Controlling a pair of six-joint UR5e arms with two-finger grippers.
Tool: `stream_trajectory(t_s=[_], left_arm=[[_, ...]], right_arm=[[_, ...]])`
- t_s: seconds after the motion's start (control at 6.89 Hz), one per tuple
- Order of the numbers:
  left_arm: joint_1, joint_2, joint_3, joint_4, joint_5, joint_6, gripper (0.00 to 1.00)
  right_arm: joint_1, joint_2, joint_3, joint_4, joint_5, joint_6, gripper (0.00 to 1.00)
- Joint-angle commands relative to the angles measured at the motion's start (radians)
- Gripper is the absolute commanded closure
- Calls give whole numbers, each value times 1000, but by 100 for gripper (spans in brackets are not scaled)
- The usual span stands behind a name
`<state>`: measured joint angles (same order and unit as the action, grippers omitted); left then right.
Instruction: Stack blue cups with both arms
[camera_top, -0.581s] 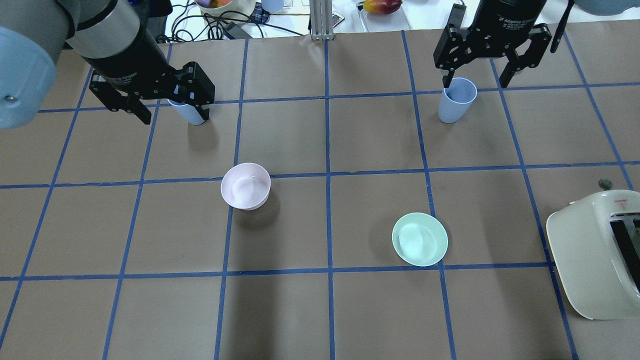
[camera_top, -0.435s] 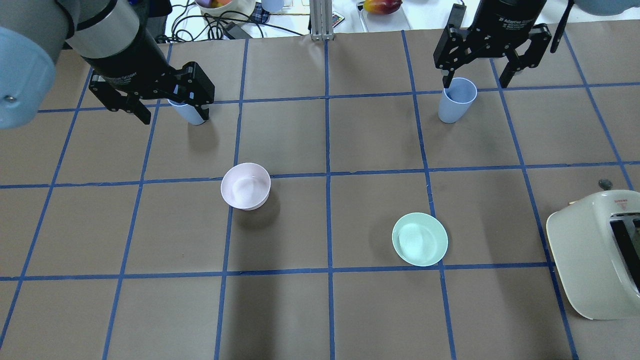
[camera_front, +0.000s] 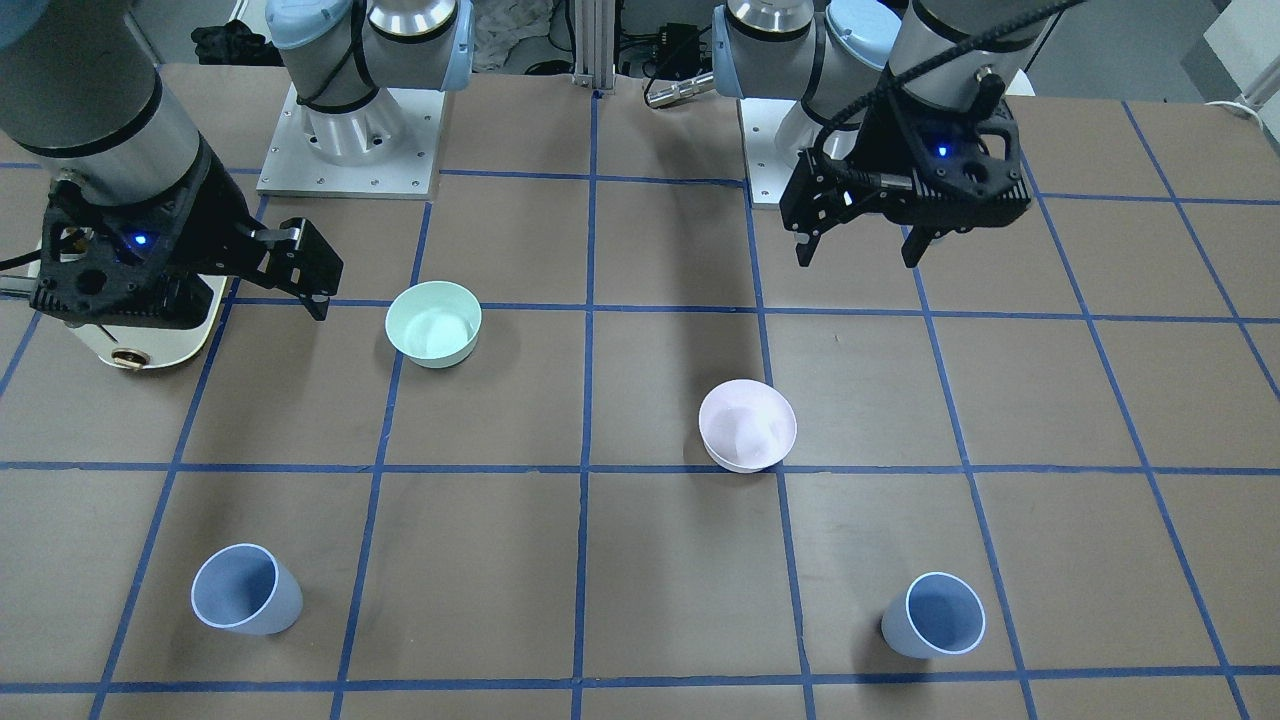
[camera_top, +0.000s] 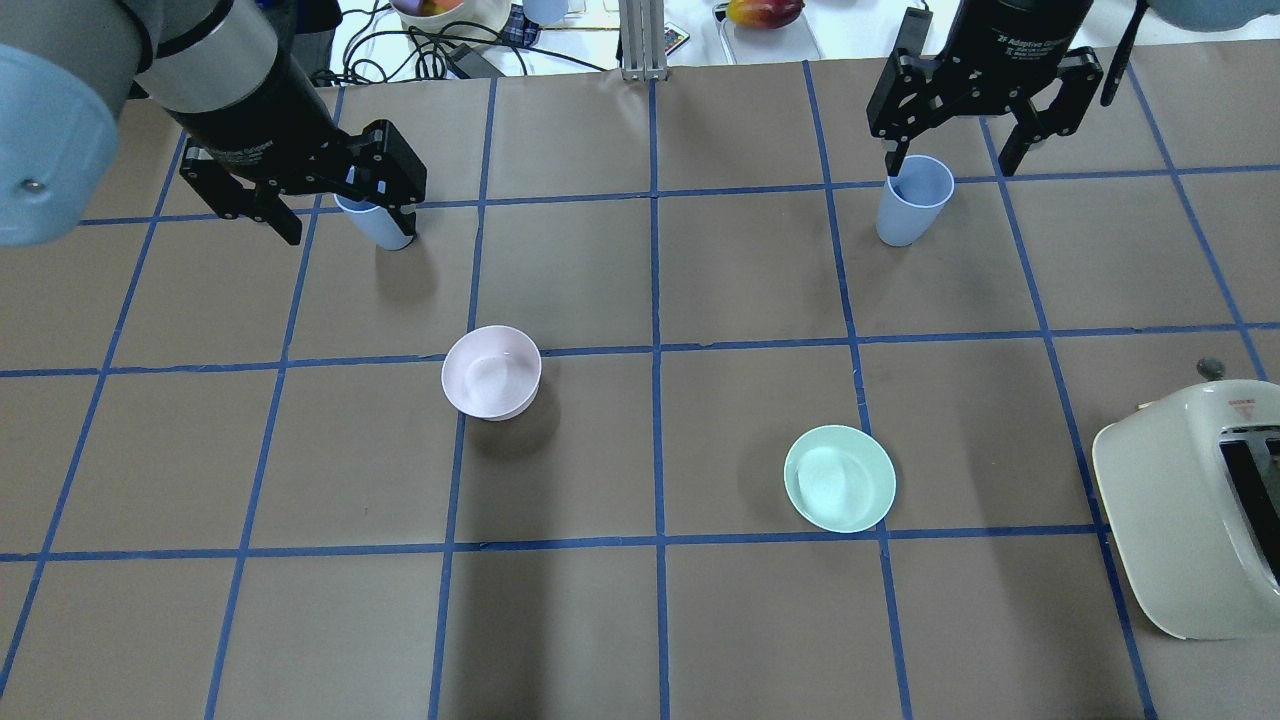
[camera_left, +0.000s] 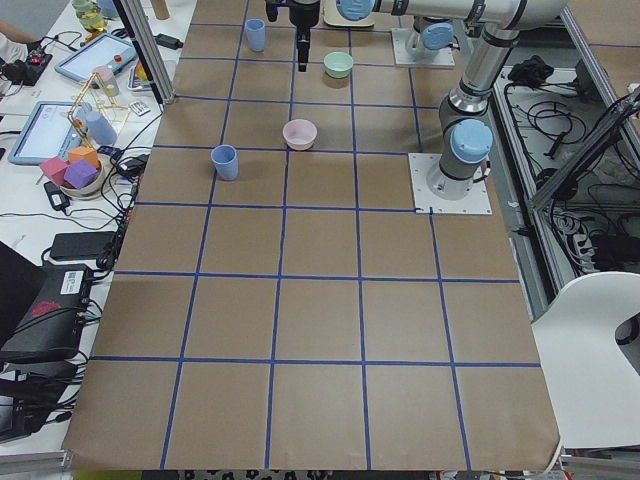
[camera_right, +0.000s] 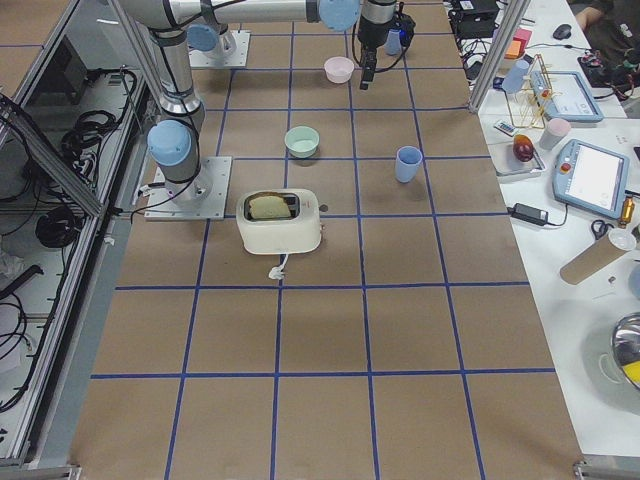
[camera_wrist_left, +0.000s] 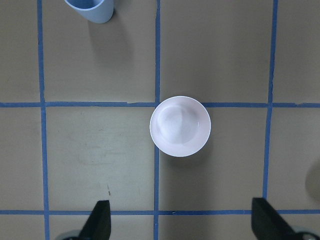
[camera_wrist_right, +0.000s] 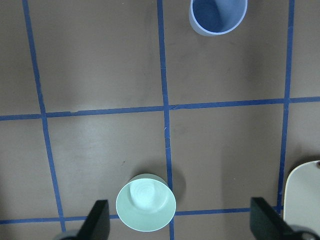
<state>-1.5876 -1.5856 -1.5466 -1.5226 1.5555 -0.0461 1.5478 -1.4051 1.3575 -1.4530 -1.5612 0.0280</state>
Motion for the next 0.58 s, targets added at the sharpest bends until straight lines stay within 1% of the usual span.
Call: stream_trajectory(t_s=[0.0, 0.29, 0.44], left_arm=[[39, -144, 8, 185, 1, 106, 0], [107, -365, 7, 420, 11, 345, 0], [112, -416, 13, 452, 29, 353, 0]], right_arm=[[0, 0, 0, 0, 0, 4, 0], [-15, 9, -1, -9, -3, 0, 0], [-37, 50, -3, -26, 0, 0, 0]])
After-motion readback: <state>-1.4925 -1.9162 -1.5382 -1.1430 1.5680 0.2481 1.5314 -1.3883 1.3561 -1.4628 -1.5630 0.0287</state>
